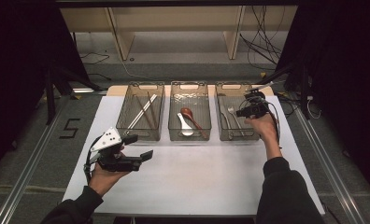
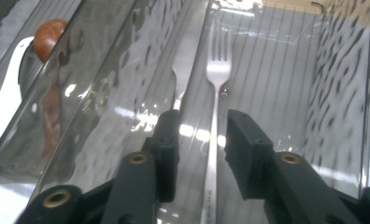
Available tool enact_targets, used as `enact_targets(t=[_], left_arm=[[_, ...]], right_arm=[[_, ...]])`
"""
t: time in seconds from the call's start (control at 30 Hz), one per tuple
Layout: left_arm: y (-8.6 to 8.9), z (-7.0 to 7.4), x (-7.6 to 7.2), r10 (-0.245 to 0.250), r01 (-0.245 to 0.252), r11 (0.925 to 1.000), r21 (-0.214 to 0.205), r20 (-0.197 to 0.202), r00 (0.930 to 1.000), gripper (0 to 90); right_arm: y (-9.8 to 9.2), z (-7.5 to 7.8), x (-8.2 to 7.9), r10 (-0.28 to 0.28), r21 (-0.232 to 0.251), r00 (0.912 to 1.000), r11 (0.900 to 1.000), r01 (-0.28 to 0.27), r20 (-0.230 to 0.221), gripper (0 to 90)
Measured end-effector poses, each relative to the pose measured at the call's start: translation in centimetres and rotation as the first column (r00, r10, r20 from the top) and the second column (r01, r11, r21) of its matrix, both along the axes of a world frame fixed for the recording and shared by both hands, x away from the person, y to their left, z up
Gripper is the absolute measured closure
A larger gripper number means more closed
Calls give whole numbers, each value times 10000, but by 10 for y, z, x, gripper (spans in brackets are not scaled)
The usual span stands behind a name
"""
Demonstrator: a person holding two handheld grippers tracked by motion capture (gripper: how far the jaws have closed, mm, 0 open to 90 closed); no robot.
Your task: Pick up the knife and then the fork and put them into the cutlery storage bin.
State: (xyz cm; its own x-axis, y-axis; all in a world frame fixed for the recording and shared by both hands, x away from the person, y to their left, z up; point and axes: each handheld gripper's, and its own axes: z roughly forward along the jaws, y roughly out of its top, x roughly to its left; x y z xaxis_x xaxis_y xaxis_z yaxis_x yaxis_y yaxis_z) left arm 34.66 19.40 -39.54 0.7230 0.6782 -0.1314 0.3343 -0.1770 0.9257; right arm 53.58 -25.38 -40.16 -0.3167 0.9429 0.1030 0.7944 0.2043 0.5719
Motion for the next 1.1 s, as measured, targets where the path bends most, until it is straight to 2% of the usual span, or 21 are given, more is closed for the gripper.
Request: enact_targets(t=[0.27, 0.37, 0.53, 0.6, 0.63, 0.77, 0.87, 1.1], left_arm=[[0, 0, 0, -3, 3, 10000, 0, 16, 10000, 156], [-1, 0, 0, 7, -7, 10000, 8, 9, 10000, 156], [-1, 0, 0, -1, 1, 10000, 35, -1, 10000, 156], [-1, 0, 0, 14, -14, 10000, 23, -5, 10000, 156], [0, 0, 0, 17, -17, 10000, 29, 8, 10000, 156], [0, 0, 0, 20, -20, 10000, -3, -6, 10000, 156], [0, -1, 1, 27, -27, 10000, -28, -49, 10000, 156], [0, 0, 1, 13, -13, 10000, -7, -25, 10000, 156]], right_arm=[[6, 12, -12, 602, 460, 9976, 9970, -617, 347, 535], [9, 17, -19, 720, 840, 9963, 9936, -758, 479, 497], [18, 27, -36, 1201, 1038, 9873, 9859, -1309, 1043, 438], [23, 32, -44, 1334, 855, 9825, 9857, -1452, 1301, 416], [25, 34, -48, 1422, 913, 9796, 9835, -1560, 1423, 409], [31, 40, -66, 1791, 1211, 9650, 9714, -2043, 1915, 381], [36, 40, -79, 2126, 1435, 9549, 9589, -2446, 2071, 347], [48, 37, -108, 2741, 2038, 9289, 9228, -3270, 2491, 291]])
